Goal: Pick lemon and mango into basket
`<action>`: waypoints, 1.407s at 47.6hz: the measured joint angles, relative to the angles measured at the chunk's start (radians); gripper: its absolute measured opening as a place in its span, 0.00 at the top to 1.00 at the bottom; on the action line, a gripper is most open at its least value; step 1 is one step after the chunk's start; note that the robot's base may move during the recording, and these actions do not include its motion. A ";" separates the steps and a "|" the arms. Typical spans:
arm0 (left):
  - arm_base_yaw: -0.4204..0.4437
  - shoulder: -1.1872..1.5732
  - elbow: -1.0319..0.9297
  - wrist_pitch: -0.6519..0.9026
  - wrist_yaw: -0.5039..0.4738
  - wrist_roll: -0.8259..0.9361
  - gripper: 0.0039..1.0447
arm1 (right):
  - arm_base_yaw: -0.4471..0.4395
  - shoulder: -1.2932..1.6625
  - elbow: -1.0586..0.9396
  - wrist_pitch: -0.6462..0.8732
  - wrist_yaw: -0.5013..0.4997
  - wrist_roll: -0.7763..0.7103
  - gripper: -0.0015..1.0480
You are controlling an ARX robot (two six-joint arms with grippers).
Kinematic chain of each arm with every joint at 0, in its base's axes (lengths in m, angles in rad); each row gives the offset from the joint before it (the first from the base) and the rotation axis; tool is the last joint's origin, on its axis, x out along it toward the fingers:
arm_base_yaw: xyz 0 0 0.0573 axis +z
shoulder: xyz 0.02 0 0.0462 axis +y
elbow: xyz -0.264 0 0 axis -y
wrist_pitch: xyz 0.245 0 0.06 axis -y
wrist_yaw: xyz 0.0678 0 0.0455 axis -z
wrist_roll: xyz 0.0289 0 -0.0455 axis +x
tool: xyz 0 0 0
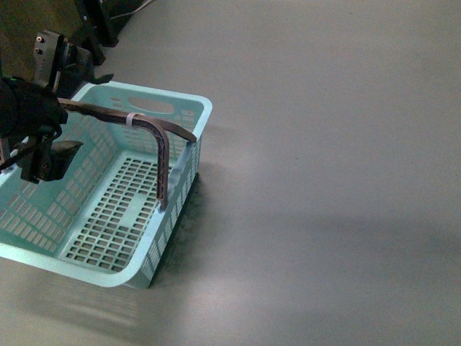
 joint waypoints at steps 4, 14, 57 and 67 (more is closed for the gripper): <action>0.000 0.039 0.051 -0.013 -0.005 -0.005 0.06 | 0.000 0.000 0.000 0.000 0.000 0.000 0.08; 0.002 0.105 0.137 -0.029 -0.013 -0.006 0.12 | 0.000 0.000 0.000 0.000 0.000 0.000 0.08; -0.006 -0.067 0.020 -0.088 -0.041 -0.114 0.96 | 0.000 0.000 0.000 0.000 0.000 0.000 0.08; 0.000 -0.491 -0.168 -0.182 -0.032 -0.193 0.96 | 0.000 0.000 0.000 0.000 0.000 0.000 0.08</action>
